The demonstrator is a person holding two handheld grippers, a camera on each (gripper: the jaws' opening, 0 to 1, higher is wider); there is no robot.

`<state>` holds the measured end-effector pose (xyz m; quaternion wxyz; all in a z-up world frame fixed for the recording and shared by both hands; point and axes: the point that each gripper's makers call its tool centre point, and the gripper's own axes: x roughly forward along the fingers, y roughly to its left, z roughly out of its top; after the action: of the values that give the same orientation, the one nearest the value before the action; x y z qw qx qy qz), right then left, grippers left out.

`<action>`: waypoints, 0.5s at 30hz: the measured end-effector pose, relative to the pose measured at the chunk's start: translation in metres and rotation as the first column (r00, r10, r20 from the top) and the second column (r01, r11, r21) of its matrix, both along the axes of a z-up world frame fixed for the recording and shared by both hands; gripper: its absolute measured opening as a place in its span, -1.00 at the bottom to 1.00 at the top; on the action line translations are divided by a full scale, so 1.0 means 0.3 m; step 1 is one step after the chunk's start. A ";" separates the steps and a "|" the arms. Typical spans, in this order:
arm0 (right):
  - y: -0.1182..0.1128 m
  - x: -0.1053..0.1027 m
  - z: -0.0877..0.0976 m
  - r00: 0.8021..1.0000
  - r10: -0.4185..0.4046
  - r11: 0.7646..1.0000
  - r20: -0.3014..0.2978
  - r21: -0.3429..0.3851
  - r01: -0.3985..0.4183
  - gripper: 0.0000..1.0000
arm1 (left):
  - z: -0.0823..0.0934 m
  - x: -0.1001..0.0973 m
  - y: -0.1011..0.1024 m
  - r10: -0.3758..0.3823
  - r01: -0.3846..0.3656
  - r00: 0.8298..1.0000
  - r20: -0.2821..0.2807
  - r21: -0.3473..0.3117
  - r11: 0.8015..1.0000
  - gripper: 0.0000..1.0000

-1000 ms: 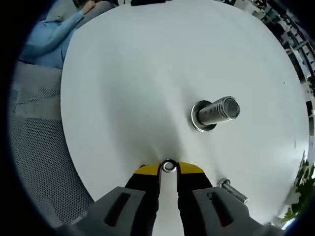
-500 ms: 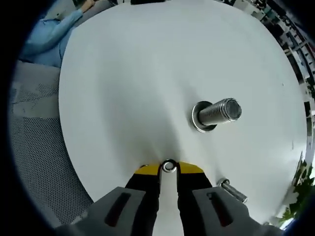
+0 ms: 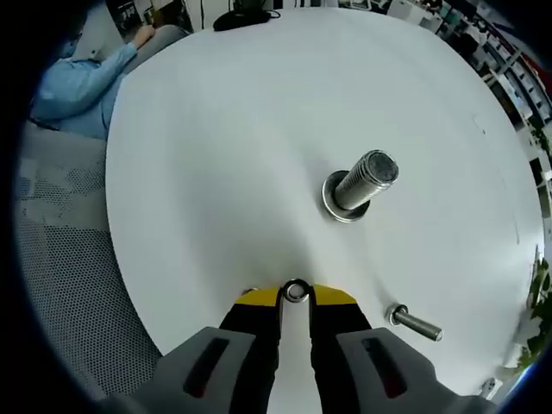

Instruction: Place the washer onto the threaded stud by aligning its center hole with the stud, sliding it down to the base, and recovering from edge contact or off-axis alignment until the washer reaches the visible bottom stop.

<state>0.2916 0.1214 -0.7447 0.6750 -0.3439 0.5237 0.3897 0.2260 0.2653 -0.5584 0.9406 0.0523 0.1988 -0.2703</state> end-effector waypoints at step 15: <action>-0.022 0.045 0.082 0.996 -0.083 0.993 0.035 0.084 0.080 -0.73 | 0.010 0.006 0.002 0.003 -0.003 1.000 0.006 -0.022 1.000 -0.69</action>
<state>0.3051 0.1149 -0.7200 0.7139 -0.3018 0.5076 0.3763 0.2279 0.2658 -0.5553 0.9421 0.0426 0.1930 -0.2710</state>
